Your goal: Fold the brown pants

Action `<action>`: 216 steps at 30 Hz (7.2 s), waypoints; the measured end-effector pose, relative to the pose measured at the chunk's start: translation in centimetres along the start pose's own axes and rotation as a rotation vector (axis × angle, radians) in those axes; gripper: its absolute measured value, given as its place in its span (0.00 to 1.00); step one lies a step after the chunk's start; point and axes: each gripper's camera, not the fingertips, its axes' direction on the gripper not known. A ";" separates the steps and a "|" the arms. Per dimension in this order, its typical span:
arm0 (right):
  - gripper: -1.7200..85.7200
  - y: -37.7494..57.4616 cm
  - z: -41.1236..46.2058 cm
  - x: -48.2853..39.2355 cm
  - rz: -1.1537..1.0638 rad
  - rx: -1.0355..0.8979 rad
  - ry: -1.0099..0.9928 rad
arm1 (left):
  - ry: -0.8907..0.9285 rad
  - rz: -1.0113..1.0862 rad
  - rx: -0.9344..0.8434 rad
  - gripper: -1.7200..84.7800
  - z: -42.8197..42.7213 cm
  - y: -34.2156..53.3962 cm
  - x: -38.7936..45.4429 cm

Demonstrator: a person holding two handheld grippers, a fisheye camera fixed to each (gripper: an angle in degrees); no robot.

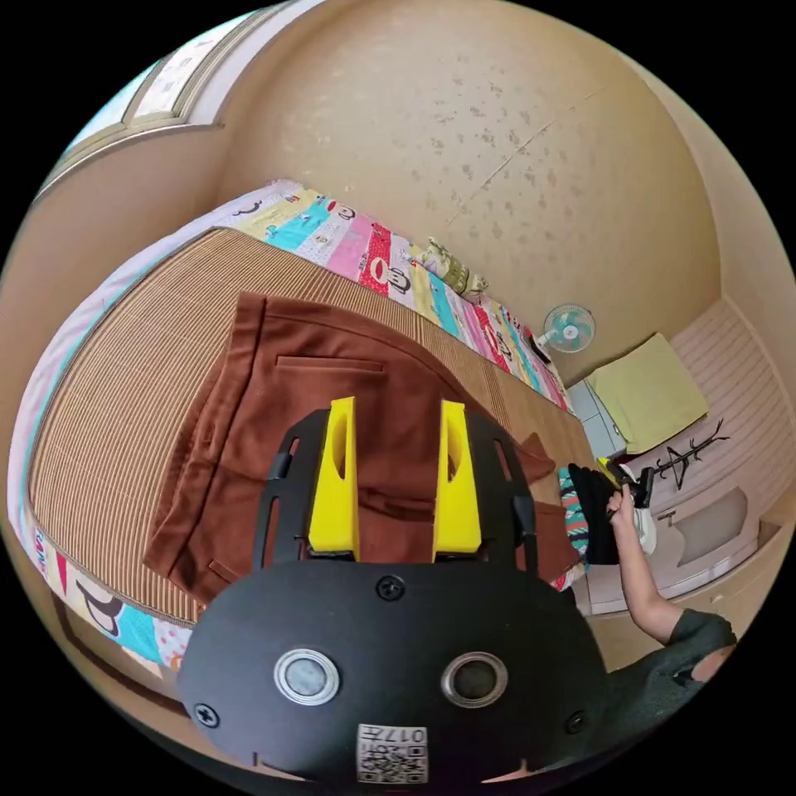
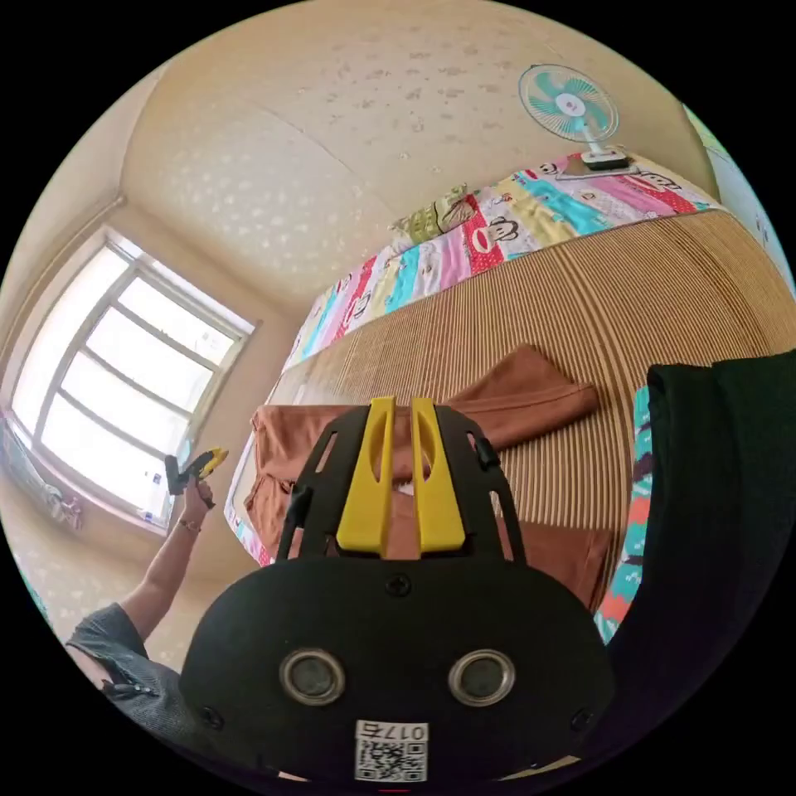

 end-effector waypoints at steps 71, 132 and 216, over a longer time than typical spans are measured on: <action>0.15 2.7 1.5 2.6 0.252 0.231 0.449 | -0.082 -0.312 0.118 0.01 1.9 7.7 -26.6; 0.03 12.5 10.0 3.0 0.318 0.160 0.288 | 0.044 -0.318 0.148 0.01 0.6 1.9 -18.4; 0.03 19.4 -7.2 4.5 0.207 -0.094 -0.393 | -0.230 -0.394 0.590 0.03 -31.7 28.2 6.1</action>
